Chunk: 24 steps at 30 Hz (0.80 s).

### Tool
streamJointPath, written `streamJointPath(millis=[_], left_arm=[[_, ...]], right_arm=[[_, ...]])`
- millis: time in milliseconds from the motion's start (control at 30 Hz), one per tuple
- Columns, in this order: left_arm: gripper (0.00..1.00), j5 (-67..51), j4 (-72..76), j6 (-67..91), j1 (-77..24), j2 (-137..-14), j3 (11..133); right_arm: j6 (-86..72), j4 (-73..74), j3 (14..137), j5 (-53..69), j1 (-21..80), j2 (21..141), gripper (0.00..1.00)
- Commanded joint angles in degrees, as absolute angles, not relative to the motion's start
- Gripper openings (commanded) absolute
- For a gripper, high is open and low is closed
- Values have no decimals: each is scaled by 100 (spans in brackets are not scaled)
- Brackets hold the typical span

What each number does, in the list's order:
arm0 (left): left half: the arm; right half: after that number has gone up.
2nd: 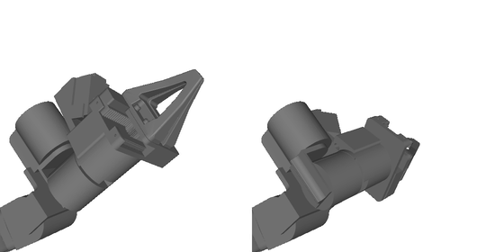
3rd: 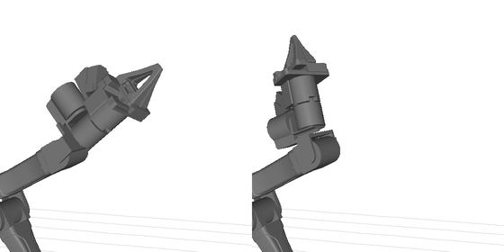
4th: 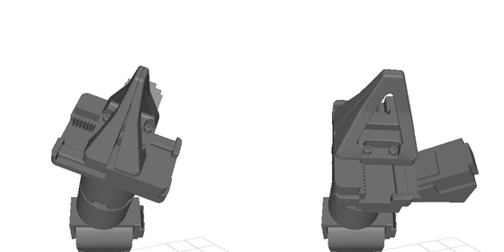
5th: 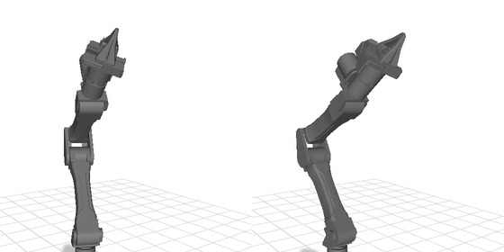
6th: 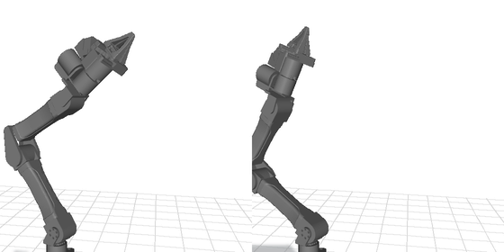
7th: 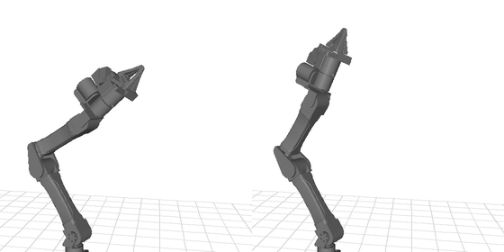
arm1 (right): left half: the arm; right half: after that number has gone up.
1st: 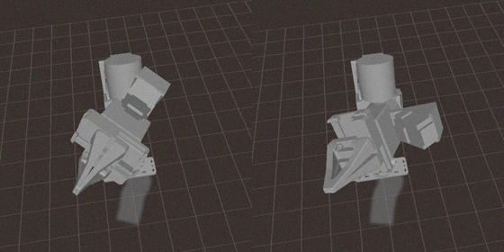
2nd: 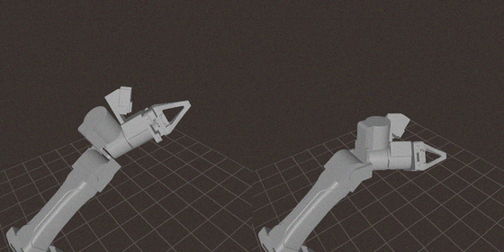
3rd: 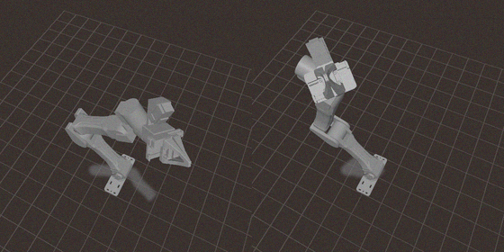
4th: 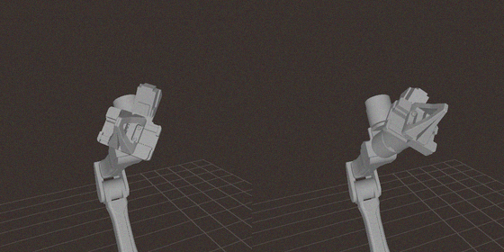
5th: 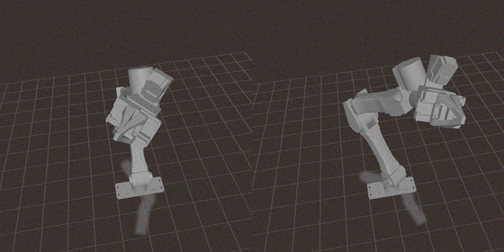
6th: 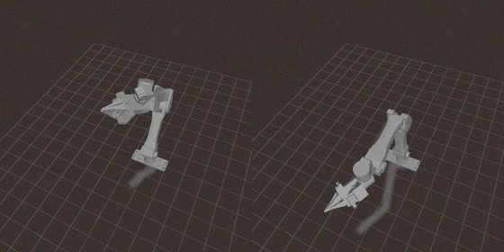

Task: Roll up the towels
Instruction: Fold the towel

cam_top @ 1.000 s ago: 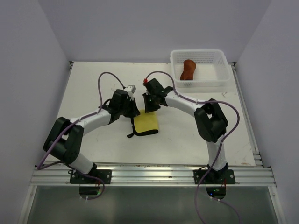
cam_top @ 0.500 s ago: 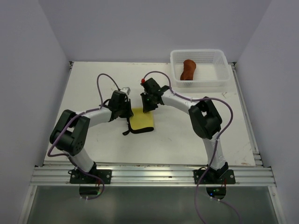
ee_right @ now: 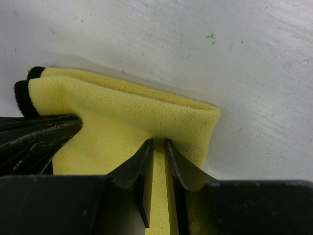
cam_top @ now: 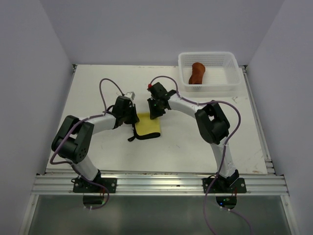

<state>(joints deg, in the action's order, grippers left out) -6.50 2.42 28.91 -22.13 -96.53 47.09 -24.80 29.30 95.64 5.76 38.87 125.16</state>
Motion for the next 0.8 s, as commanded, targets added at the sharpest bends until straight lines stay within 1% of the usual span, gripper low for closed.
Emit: streamJointPath(millis=[0,167,333,567,667,767], left_arm=[[0,-703,448,2865,-2188,-9273,4649],[0,-729,448,2821,-2188,-9053,4658],[0,-537,466,2751,-2188,-8921,4658],[0,-27,150,2725,-2180,-9342,4763],[0,403,62,2698,-2180,-9544,4816],[0,475,70,2689,-2171,-9659,4851]], right_arm=[[-2391,3041,9791,677,3858,12314,20],[-2373,3129,9870,677,3850,12129,21],[-2373,3190,10036,624,3850,12199,22],[-2364,3339,10362,589,3788,12392,23],[-2347,3340,10468,598,3753,12419,23],[-2329,3366,10564,606,3700,12507,23]])
